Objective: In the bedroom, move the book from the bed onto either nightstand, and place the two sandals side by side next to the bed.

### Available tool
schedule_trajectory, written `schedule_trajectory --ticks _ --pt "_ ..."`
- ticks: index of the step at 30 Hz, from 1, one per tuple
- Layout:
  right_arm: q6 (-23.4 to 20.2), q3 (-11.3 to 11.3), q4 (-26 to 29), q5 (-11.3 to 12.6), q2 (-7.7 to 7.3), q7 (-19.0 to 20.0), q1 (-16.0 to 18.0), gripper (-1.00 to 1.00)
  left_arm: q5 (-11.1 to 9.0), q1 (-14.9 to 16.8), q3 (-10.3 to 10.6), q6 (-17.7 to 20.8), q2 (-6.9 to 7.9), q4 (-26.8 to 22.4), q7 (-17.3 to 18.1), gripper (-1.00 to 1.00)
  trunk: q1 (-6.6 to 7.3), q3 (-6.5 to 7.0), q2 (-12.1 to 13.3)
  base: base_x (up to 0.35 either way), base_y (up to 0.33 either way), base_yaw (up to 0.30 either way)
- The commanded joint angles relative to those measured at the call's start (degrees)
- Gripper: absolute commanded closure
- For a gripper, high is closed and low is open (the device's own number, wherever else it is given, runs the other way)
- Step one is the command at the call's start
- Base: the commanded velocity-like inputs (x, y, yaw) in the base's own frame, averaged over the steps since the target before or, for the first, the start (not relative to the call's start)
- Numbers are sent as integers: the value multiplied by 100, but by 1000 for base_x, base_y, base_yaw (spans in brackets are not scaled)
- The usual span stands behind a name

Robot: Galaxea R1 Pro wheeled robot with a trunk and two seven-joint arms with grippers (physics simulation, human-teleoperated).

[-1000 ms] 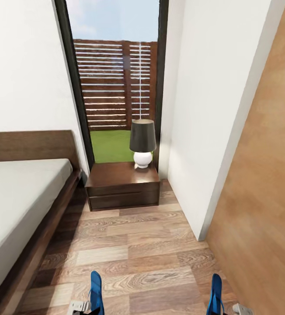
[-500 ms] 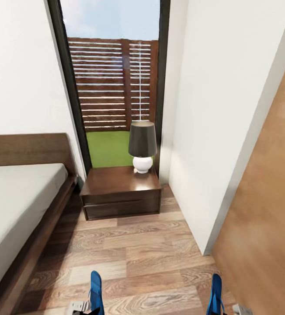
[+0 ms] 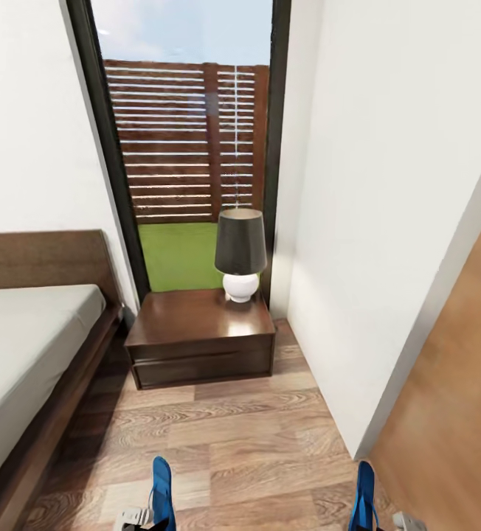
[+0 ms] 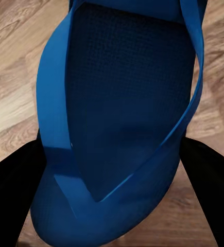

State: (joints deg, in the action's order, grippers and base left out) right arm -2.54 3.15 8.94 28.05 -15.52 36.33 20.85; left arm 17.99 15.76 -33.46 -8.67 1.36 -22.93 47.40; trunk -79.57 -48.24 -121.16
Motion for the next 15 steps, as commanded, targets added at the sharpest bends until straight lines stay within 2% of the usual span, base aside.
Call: schedule_trajectory --ticks 1,15 --pt "-27 28 2 64 -3 14 1 100 56 6 -47 -38 -4 0 24 100 -2 -5 -2 322 0 0" --pt "-27 28 2 63 -3 14 2 100 56 6 -47 -38 -4 0 17 100 -2 -5 -2 322 0 0"
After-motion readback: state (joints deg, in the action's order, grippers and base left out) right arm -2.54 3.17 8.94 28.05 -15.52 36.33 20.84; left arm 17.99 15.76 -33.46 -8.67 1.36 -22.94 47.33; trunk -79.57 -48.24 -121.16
